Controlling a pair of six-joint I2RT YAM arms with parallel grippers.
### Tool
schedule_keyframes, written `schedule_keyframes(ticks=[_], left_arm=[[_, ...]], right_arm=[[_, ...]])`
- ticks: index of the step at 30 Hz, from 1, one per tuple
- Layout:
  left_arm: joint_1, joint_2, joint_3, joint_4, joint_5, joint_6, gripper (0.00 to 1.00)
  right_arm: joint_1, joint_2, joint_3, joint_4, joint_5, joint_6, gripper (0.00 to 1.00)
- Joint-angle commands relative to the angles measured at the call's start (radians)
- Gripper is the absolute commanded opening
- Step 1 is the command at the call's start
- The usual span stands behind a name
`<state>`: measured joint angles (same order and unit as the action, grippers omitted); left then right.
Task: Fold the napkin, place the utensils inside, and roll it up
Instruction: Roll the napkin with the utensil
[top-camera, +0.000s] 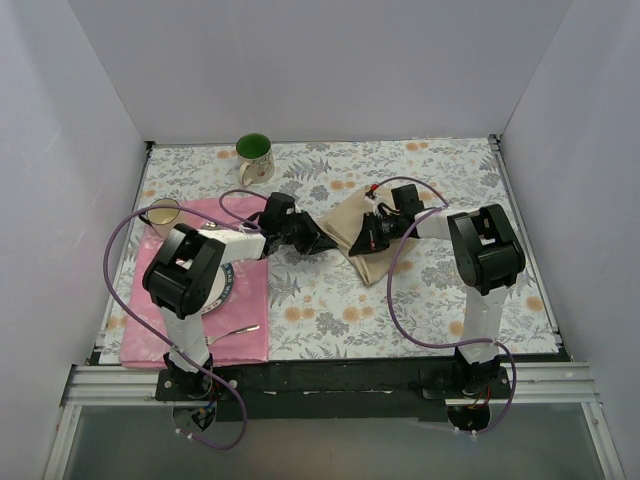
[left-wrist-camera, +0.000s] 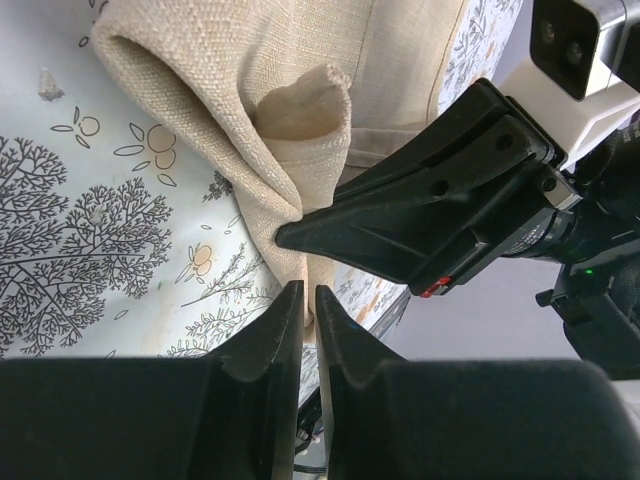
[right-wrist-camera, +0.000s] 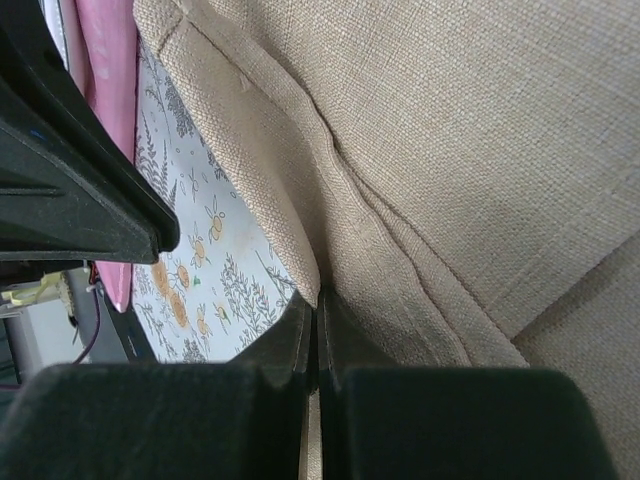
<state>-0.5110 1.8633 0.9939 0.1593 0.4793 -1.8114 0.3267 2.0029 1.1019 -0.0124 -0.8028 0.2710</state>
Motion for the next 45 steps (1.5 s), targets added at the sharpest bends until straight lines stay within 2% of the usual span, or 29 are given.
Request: schedule_keyframes(ticks=[1,9,22,40,45], left_arm=[[-0.004,-0.038,0.022,0.014,-0.005,0.012,0.09],[-0.014,-0.004,0.029,0.031,0.021,-0.002,0.09],[-0.029,0.119,0.143,0.054,0.028,-0.014,0.03],[-0.043,0.214,0.213,0.092,0.016,-0.017,0.01],[-0.044,0.250,0.203,0.154,0.001,-0.025,0.00]], right_arm=[[0.002,-0.044,0.061,-0.078,-0.004,-0.046,0.01],[-0.015,0.046,0.133,-0.116,-0.041,-0.047,0.01],[-0.080,0.123,0.110,-0.093,-0.071,-0.053,0.01],[-0.084,0.135,0.092,-0.078,-0.096,-0.047,0.01],[-0.084,0.131,0.092,-0.083,-0.101,-0.047,0.01]])
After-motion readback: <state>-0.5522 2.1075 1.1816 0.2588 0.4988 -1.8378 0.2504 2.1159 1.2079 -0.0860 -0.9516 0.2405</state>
